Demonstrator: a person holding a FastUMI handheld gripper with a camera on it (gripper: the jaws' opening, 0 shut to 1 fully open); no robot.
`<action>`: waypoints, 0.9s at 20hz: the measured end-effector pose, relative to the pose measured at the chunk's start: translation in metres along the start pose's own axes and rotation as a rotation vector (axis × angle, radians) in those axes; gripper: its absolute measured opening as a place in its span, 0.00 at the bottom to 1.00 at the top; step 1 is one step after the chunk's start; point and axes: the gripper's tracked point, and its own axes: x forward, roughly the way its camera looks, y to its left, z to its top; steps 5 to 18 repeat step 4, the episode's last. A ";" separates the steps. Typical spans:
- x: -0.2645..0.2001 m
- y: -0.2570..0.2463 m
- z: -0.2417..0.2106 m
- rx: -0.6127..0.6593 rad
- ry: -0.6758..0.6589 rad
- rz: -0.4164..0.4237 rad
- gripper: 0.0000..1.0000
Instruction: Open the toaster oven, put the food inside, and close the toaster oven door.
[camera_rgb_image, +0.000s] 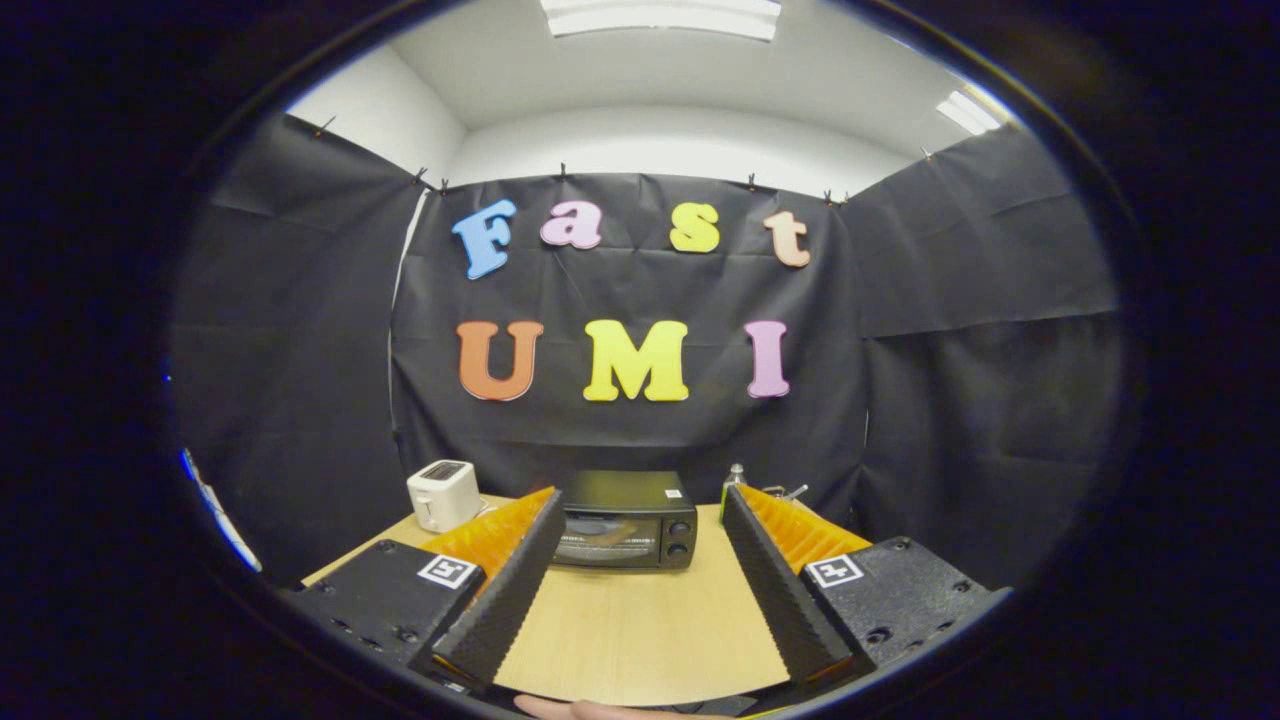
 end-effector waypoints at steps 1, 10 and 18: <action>0.001 -0.003 0.002 0.001 -0.008 -0.013 1.00; 0.000 -0.003 0.003 0.002 -0.022 -0.023 1.00; 0.000 -0.003 0.003 0.002 -0.022 -0.023 1.00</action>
